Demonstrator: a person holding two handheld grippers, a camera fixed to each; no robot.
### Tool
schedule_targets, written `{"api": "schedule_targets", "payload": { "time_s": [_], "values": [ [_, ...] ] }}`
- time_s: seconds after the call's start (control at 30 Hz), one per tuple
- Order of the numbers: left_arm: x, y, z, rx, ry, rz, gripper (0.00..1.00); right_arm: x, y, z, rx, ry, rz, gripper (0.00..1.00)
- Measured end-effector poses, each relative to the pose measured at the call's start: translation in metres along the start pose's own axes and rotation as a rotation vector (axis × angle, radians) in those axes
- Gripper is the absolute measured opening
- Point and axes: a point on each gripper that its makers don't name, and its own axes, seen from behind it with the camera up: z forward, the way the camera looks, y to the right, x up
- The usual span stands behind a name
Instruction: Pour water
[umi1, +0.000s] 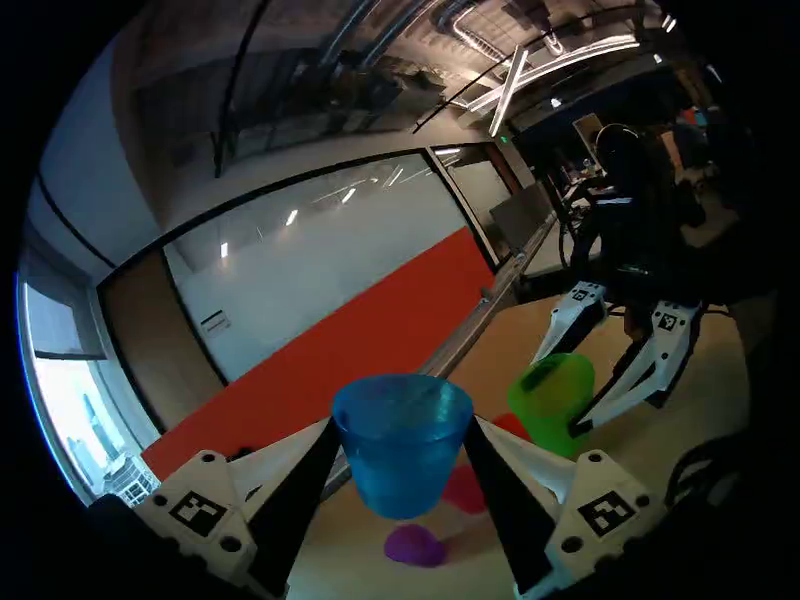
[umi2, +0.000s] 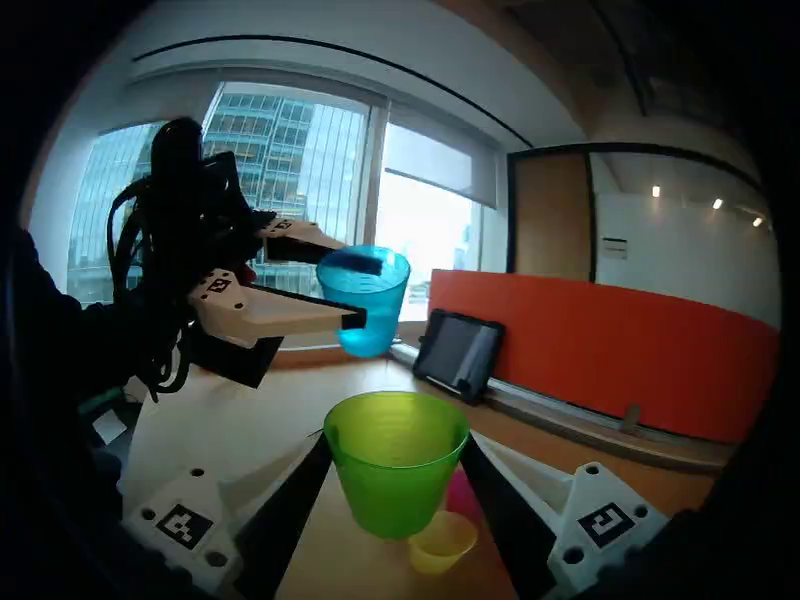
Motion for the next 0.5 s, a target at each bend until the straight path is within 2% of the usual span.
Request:
{"api": "schedule_targets", "payload": {
  "time_s": [0.17, 0.5],
  "values": [
    [0.004, -0.002, 0.002, 0.008, -0.004, 0.049, 0.86, -0.002, -0.004, 0.005, 0.010, -0.004, -0.001, 0.91],
    [0.018, -0.003, 0.004, 0.019, 0.016, 0.116, 0.86, -0.009, -0.010, 0.012, 0.029, -0.013, -0.001, 0.91]
  ]
}}
